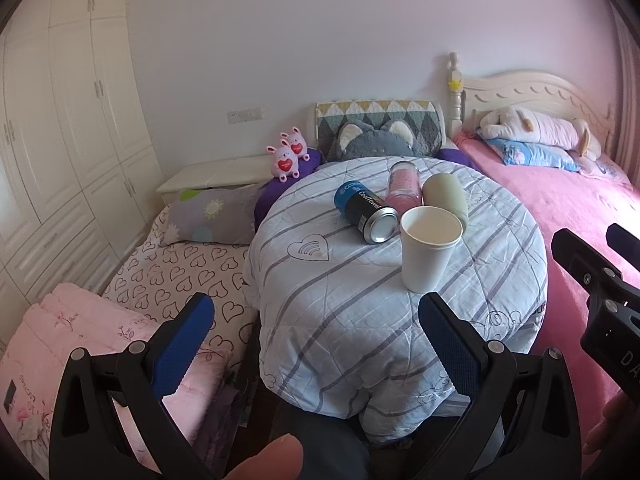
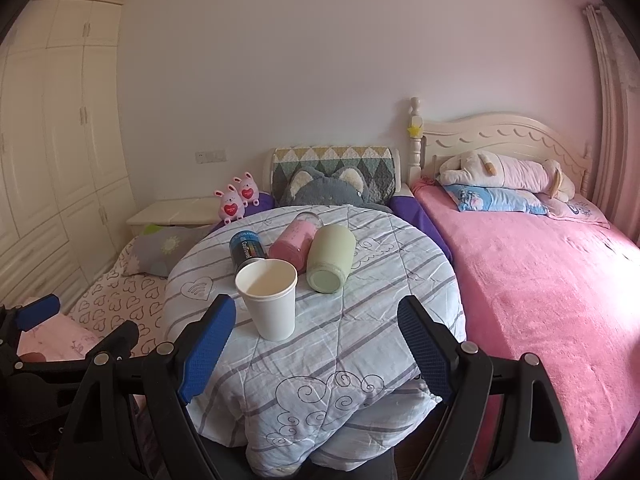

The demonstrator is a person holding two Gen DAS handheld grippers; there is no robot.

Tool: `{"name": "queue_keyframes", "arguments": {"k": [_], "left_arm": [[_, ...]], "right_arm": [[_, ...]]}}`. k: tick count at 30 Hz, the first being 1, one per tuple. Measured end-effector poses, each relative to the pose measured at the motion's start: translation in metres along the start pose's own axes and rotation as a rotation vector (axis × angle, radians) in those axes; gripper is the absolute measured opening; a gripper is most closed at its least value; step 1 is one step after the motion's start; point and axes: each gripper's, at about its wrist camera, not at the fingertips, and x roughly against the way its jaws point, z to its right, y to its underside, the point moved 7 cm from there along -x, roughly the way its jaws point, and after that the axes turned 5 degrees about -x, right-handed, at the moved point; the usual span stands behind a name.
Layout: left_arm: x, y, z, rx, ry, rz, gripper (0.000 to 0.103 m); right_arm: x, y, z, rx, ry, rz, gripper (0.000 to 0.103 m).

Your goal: Flip cup upright

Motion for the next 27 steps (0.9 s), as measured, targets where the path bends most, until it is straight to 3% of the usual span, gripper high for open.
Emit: {"name": "queue_keyframes", "arguments": {"k": [10, 18, 27], "left_arm": [[0.003, -0.003, 0.002, 0.001, 0.002, 0.01, 0.103], [0.027, -0.019, -0.003, 0.051, -0.006, 0.127, 0.103], [0.027, -0.016, -0.002, 0.047, -0.003, 0.114, 0.103]], "right_arm": [[0.002, -0.002, 0.004, -0.005, 0.005, 0.008, 0.084], [0.018, -0.013, 0.005, -0.005, 0.022, 0.087, 0.084], [0.017, -0.011, 0.001, 0.001, 0.011, 0.068, 0.084]]}}
